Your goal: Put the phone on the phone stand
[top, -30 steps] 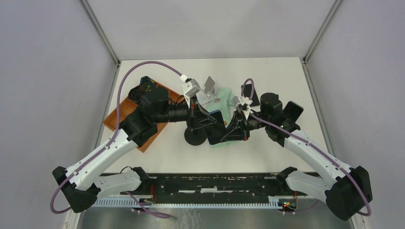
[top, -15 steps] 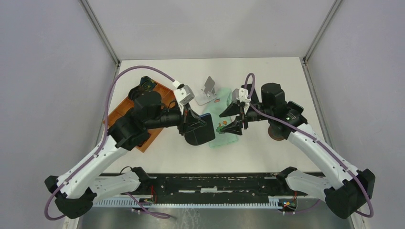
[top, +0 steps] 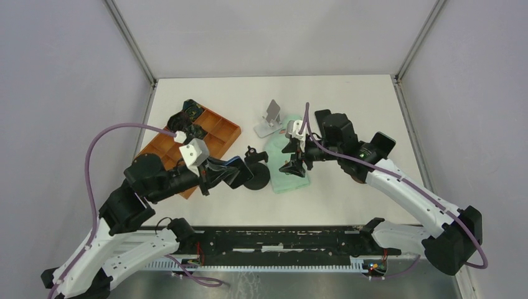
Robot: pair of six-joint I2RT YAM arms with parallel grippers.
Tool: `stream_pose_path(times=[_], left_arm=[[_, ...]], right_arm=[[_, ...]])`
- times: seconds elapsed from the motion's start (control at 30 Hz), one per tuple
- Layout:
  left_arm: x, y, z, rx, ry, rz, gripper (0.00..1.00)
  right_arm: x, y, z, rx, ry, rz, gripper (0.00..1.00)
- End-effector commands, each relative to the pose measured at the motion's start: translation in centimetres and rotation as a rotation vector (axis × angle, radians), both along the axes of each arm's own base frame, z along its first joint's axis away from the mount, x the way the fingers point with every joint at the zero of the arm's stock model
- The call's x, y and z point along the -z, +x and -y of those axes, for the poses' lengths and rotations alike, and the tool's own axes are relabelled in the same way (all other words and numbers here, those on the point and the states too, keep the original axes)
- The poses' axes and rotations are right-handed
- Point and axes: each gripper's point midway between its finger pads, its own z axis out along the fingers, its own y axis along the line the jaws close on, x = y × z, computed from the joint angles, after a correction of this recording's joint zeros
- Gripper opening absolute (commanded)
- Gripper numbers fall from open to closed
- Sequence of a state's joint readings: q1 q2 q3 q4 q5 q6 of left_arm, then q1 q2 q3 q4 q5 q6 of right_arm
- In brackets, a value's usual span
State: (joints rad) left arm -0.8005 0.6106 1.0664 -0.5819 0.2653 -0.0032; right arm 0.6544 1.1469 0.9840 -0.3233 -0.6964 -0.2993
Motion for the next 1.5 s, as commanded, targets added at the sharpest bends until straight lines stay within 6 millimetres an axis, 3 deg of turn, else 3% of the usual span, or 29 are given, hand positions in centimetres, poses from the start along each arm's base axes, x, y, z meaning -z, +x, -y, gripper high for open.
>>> stream_pose_path(times=[0.0,0.17,0.43,0.73,1.07,1.37,1.47], left_arm=[[-0.3,0.1,-0.5,-0.043,-0.102,0.009,0.02],[-1.1,-0.4,-1.2,-0.064,-0.158,0.027,0.02],[-0.6,0.4,-0.9,-0.085,-0.144,0.015,0.02],[-1.4,0.6,-1.3,-0.103,-0.164,0.040,0.02],[-1.5,0.5,-1.2,-0.101,-0.171,0.039,0.02],[-1.4,0.6,-0.4,-0.071,-0.171,0.044,0.02],[-1.4,0.9,0.1,-0.057,-0.165,0.044,0.02]], right_arm=[[-1.0,1.0,-0.7,0.056,0.028,0.028,0.67],[-0.3,0.7,-1.5,0.051,0.040,-0.015,0.67],[-0.4,1.4,-2.0,0.101,0.061,-0.065,0.67],[0.2,1.5,-3.7,0.121,0.081,-0.174,0.64],[0.9,4.0,-6.2,0.231,0.029,-0.208,0.48],[0.6,5.8,-5.3,0.315,0.004,-0.137,0.28],[0.6,6.0,-5.2,0.323,-0.003,-0.126,0.26]])
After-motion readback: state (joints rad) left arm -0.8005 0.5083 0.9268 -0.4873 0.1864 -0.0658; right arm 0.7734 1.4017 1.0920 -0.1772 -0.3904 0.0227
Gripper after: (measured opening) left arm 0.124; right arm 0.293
